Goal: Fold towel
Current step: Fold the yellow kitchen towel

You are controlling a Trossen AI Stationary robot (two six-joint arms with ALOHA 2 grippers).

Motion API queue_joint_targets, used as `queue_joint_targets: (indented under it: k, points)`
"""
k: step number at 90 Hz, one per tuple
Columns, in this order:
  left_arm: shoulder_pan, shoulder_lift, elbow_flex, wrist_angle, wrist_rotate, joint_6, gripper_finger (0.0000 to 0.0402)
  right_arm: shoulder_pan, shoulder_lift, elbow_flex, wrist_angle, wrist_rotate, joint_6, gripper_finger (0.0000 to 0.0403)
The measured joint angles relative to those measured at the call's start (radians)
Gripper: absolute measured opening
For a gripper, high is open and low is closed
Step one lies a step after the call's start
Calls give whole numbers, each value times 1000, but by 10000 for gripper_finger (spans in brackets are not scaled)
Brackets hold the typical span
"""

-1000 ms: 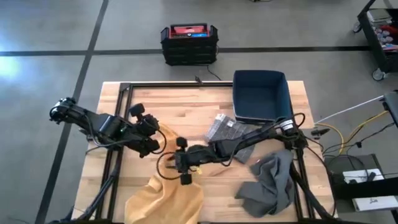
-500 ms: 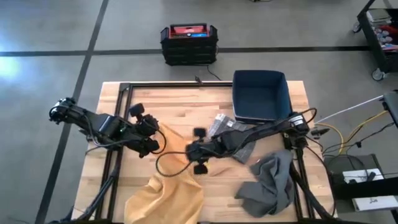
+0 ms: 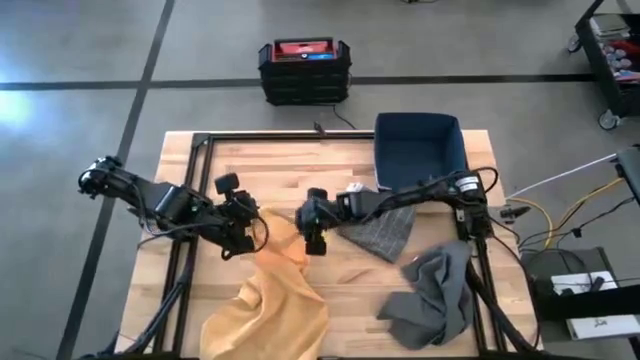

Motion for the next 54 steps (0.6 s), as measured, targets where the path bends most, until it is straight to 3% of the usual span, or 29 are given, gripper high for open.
queue_joint_targets:
  k: [13, 32, 42, 54]
  points:
    - [-31, 0, 60, 12, 0, 24, 0, -32, 20, -49, 152, -121, -44, 239]
    - [-57, 0, 138, 36, 2, 60, 0, -35, 45, -53, 214, -304, -75, 228]
    - [-57, 1, 156, 47, 1, 78, 0, -17, 48, -48, 295, -354, -74, 171]
    - [-62, 1, 188, 44, 2, 78, 0, -16, 14, -51, 238, -349, -104, 40]
